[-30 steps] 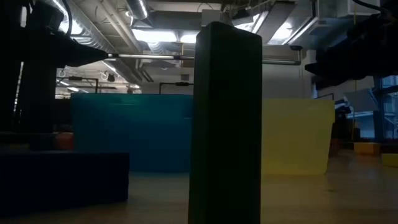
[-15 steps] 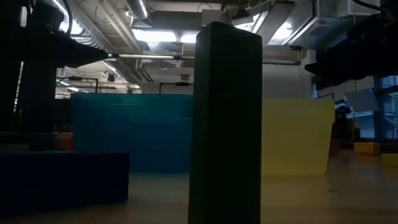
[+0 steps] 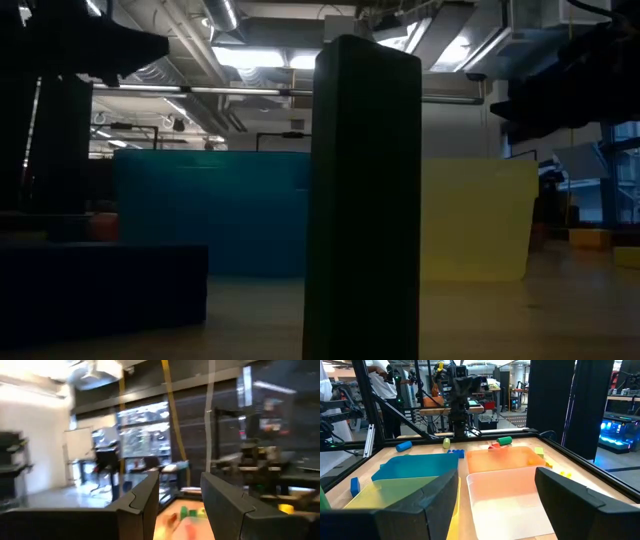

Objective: Sort blocks by size
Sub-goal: Put the orange cylindrical block into the orange bin

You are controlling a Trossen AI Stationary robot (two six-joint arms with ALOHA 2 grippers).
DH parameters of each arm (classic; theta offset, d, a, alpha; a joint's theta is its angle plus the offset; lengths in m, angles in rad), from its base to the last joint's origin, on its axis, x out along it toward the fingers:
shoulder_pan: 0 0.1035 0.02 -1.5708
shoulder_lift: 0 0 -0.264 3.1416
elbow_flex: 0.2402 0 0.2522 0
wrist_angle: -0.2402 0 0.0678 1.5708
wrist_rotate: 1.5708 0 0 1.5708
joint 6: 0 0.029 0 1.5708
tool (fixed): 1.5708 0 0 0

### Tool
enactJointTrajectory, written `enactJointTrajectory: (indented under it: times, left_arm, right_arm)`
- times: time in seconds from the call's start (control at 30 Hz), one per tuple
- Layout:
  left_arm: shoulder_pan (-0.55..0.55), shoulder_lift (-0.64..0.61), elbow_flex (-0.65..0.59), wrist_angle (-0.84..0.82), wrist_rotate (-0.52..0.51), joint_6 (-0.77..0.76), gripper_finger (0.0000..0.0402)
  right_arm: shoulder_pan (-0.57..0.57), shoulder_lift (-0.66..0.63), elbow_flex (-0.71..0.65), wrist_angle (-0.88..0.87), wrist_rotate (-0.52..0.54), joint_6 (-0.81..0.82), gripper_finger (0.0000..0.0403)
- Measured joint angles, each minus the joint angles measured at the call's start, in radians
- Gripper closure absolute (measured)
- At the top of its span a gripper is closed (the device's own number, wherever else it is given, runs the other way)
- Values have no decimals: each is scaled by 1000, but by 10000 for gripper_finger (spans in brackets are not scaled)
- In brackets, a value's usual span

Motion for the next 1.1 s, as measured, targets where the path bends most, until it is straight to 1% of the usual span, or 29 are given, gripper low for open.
enactJointTrajectory:
  times: [0.07,0.13,0.27,0.33,0.43,0.5,0.6,0.7,0.77,0.87,1.0,1.1]
  left_arm:
    - [16,3,17,-57,-24,-38,271]
    - [31,19,36,-121,-26,-83,271]
    - [43,96,105,-253,-14,-194,271]
    - [42,157,146,-312,34,-238,271]
    - [34,281,215,-383,160,-295,271]
    - [26,383,259,-397,233,-341,271]
    - [8,552,326,-402,313,-397,271]
    - [-16,706,398,-402,389,-402,271]
    - [-35,796,450,-437,437,-395,271]
    - [-64,903,528,-576,488,-396,271]
    - [-107,1001,607,-782,526,-396,271]
    - [-131,1049,618,-848,528,-419,271]
  right_arm:
    - [0,0,0,0,0,0,139]
    - [0,0,0,0,0,0,139]
    - [0,0,0,0,0,0,139]
    - [0,0,0,0,0,0,139]
    - [0,0,0,0,0,0,139]
    - [0,0,0,0,1,0,139]
    - [0,0,0,0,1,0,139]
    - [0,0,0,0,1,0,139]
    - [0,0,0,0,1,0,139]
    - [0,0,0,0,1,16,139]
    - [0,0,0,0,1,60,139]
    - [0,0,0,1,1,75,139]
